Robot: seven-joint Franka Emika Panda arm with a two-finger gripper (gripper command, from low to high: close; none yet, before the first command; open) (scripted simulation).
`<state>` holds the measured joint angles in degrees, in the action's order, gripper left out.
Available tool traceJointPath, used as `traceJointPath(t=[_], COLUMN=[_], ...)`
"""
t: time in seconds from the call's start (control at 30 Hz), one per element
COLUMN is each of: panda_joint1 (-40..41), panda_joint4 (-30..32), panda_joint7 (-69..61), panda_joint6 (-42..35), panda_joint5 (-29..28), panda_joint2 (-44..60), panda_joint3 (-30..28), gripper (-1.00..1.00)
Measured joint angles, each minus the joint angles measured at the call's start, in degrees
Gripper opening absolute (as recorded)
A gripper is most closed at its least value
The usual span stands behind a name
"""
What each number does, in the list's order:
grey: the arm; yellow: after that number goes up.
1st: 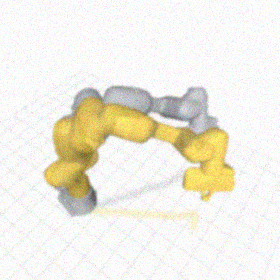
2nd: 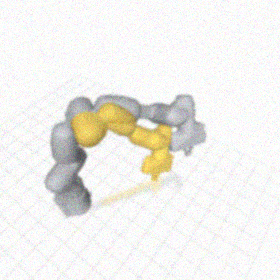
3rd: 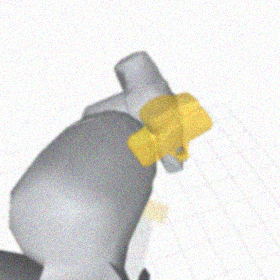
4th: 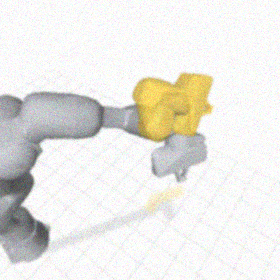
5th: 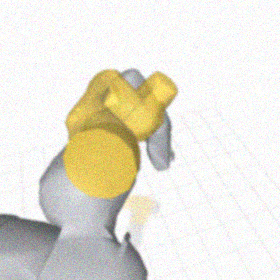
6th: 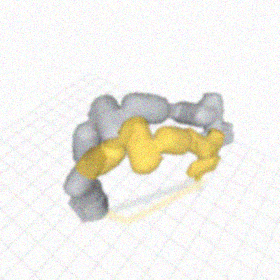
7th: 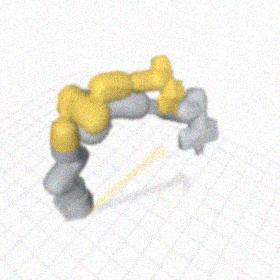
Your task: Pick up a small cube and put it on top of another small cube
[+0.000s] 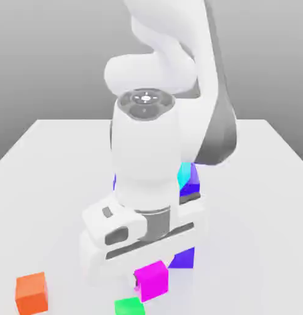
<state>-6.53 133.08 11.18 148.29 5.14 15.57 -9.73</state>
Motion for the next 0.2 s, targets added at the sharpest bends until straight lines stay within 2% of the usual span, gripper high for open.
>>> traceJointPath(t=[0.07,0.1,0.2], panda_joint1=[0.8,1.2,1.2], panda_joint4=[-0.2,-0.3,-0.3], panda_joint7=[-1.1,-1.5,-1.5], panda_joint6=[3.4,4.9,4.9], panda_joint5=[1.3,1.8,1.8], panda_joint2=[3.7,5.3,5.3], panda_joint3=[0.7,1.1,1.1], gripper=[-1.0,1.0,1.0])
